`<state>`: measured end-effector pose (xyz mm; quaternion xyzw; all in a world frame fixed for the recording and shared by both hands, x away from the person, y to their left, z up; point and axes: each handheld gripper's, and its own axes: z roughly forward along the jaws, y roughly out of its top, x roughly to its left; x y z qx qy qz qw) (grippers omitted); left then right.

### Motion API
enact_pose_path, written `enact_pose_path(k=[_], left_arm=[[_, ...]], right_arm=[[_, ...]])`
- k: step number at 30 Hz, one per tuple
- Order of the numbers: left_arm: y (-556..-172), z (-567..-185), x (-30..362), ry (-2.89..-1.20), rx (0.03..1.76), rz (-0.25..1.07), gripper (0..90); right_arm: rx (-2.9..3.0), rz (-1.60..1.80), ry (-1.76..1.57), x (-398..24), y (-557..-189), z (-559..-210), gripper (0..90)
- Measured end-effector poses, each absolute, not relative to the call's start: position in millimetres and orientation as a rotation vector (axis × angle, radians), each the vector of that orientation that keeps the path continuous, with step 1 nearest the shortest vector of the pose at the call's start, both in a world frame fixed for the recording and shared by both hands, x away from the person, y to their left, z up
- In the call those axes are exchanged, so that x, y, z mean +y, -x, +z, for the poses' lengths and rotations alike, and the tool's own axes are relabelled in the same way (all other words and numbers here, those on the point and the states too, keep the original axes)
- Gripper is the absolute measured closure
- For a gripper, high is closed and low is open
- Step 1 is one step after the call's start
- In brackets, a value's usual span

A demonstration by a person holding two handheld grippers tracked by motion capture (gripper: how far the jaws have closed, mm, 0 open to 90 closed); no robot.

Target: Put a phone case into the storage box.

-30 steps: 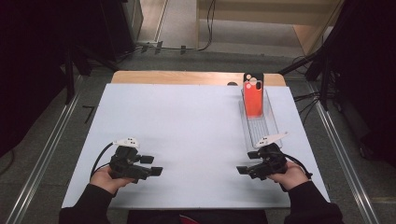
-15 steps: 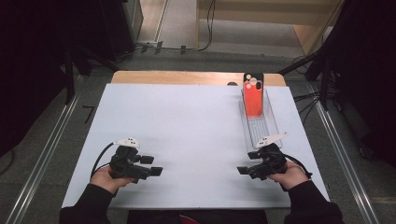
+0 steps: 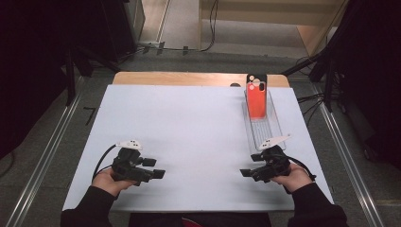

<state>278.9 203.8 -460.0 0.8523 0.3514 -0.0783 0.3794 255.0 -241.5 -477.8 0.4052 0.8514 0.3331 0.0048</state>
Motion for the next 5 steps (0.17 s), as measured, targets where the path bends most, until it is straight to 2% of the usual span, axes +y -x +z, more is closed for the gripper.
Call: enact_pose_path(k=[5], left_arm=[[-279.2, -460.1, 203.6, -2.182, 0.894, -0.201, 30.6]], right_arm=[[2.654, 1.02, -1.269, -243.4, -255.6, -479.2, 18.9]])
